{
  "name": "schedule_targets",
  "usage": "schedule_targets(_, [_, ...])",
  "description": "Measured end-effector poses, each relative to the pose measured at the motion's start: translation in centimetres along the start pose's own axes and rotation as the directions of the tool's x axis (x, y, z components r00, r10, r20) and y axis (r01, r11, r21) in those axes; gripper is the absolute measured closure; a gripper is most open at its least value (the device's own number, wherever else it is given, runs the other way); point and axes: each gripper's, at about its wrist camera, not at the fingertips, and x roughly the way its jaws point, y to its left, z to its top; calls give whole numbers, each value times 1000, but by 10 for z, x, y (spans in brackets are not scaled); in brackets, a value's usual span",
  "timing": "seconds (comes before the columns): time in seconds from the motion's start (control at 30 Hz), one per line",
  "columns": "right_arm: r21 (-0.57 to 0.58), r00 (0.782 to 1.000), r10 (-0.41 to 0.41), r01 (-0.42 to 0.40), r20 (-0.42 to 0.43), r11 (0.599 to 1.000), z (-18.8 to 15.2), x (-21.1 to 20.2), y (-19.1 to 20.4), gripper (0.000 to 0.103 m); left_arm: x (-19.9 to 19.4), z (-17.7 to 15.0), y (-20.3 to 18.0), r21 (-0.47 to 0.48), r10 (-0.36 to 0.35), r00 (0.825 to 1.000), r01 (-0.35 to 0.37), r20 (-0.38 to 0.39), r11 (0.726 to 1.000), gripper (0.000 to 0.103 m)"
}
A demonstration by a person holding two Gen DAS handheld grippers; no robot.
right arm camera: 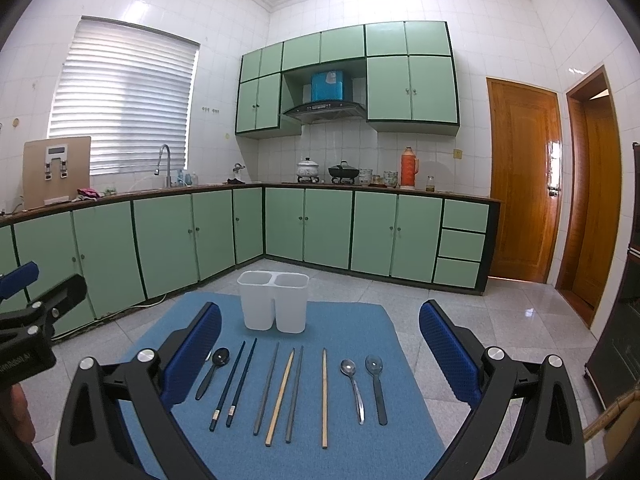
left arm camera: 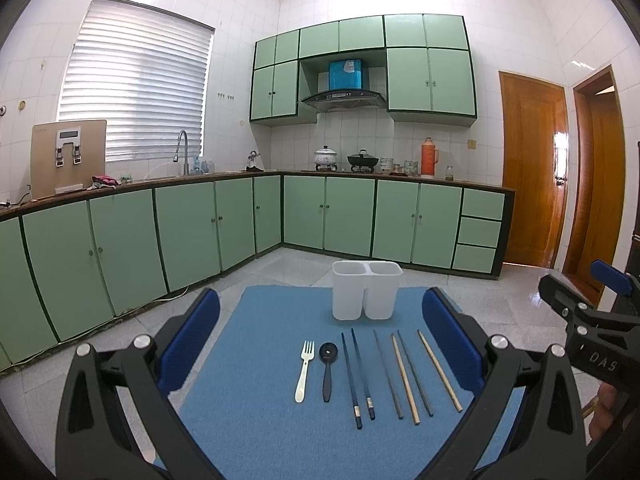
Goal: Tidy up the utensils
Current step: 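Grasp the white fork with the left tool while the right tool grasps the silver spoon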
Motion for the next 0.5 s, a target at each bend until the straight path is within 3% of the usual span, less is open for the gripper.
schedule_targets(0.27, [10, 997, -35, 35, -67, 999, -13, 39, -13, 6, 33, -13, 24, -23, 40, 996, -42, -85, 999, 5])
schedule_targets(0.5, [21, 987, -47, 51, -154, 998, -27, 85, -31, 11, 98, -31, 50, -26, 65, 972, -72, -226, 997, 5])
